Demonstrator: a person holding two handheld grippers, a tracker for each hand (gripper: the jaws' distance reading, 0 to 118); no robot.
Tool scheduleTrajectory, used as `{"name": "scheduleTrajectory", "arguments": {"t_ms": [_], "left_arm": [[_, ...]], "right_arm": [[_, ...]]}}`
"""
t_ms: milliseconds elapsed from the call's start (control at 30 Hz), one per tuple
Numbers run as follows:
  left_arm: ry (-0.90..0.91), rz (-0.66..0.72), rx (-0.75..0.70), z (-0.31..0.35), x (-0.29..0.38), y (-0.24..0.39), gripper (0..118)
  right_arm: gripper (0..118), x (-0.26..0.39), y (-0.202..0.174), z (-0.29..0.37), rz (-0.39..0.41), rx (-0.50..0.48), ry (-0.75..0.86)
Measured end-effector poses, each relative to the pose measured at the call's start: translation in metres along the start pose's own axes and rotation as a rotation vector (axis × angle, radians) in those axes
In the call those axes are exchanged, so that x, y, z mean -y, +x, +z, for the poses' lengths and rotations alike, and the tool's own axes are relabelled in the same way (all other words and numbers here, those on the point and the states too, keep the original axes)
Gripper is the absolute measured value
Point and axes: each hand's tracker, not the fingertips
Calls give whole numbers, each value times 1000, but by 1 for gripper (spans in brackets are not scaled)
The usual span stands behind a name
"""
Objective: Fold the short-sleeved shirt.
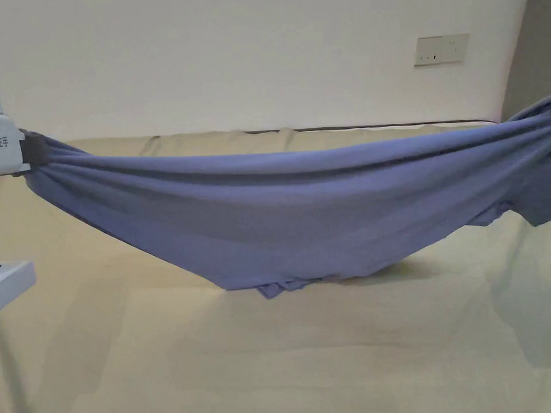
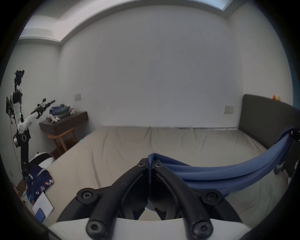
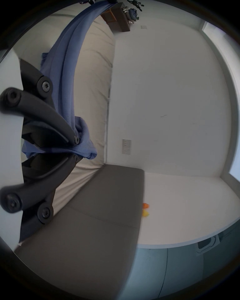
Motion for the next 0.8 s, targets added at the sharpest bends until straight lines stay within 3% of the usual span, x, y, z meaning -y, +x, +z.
{"name": "scheduleTrajectory", "arguments": {"t_ms": [200, 367, 467, 733, 800], "left_arm": [[-128, -3, 41, 7, 84, -2, 0], [-191, 45, 74, 48, 129, -8, 0], [-207, 46, 104, 90, 143, -12, 0], [-213, 72, 171, 229, 173, -38, 0], [-253, 9, 198, 259, 188, -43, 0]], "right_arm": [[4, 86, -4, 15, 68, -53, -134], [4, 132, 4, 67, 66, -71, -183], [4, 145, 5, 111, 119, -65, -189], [4, 174, 49, 239, 58, -77, -220], [4, 188, 57, 273, 67, -90, -223]]}}
